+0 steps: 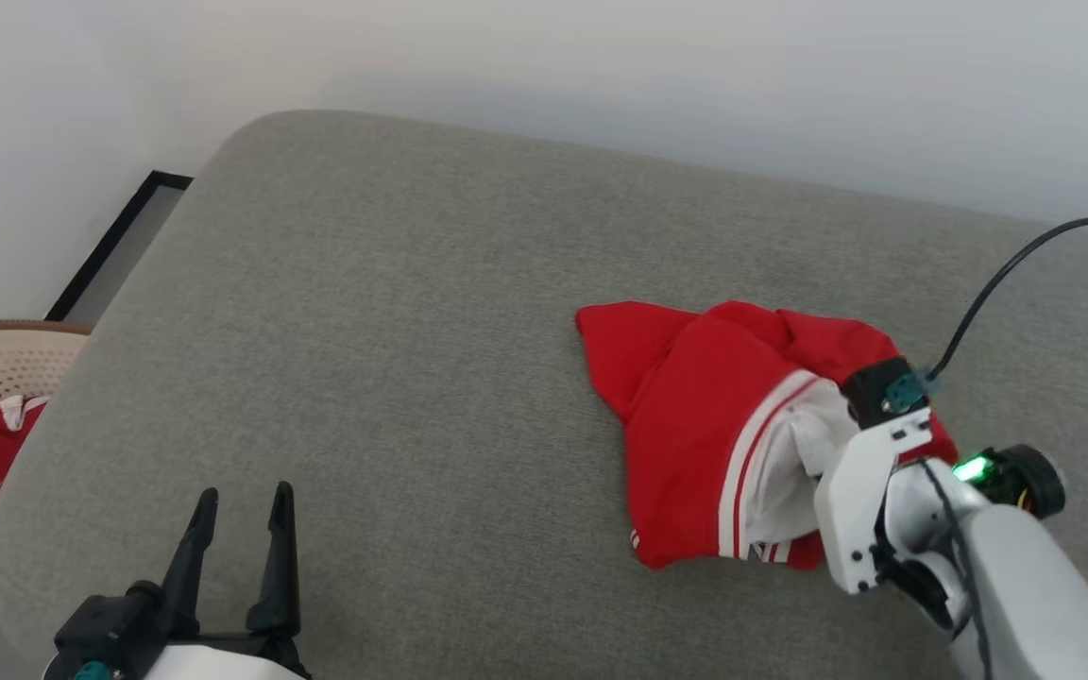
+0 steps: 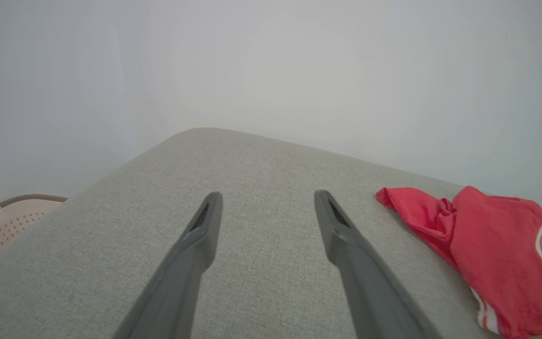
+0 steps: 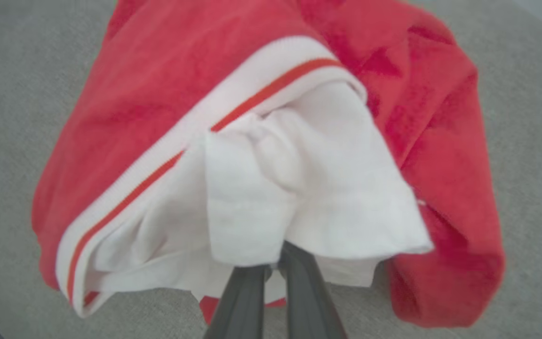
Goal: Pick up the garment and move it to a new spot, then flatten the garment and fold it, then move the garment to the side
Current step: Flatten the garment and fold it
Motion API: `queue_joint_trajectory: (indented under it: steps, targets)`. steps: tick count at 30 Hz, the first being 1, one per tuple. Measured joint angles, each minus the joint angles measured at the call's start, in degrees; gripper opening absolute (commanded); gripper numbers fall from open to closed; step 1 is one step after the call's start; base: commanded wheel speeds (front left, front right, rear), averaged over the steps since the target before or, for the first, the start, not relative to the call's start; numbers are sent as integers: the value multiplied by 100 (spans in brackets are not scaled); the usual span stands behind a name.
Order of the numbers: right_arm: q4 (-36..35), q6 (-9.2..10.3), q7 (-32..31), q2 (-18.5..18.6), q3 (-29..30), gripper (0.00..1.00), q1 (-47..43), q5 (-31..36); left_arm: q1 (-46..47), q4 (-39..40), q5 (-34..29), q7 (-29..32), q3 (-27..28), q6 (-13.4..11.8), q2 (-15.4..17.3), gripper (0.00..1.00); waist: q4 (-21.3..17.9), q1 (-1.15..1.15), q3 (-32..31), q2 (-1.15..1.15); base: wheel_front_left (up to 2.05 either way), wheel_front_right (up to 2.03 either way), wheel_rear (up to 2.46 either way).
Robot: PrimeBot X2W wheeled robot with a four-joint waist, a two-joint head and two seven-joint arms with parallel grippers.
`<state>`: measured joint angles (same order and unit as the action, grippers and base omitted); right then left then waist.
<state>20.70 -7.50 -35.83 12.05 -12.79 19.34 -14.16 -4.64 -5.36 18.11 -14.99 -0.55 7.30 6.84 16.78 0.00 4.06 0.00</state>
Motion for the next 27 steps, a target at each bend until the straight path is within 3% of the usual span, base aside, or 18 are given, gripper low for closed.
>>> queue_joint_trajectory:
  steps: [7,15,21,27]
  targets:
    - [-1137,0,-632,185,370,0,-120,-249,-26,29,15,0,104,0,5,100,-282,0,-37,0,0,0,0]
    - [-2351,0,-1594,341,1358,0,-816,-158,-40,81,41,0,176,1,29,100,-610,0,-42,0,0,0,0]
    - [-2356,0,-1871,269,2269,0,-1307,77,-34,87,51,1,155,1,36,100,-706,0,18,0,0,0,0]
    - [-1593,0,-1718,-26,2686,0,-1378,168,61,53,58,0,100,1,62,100,-695,0,102,0,0,0,0]
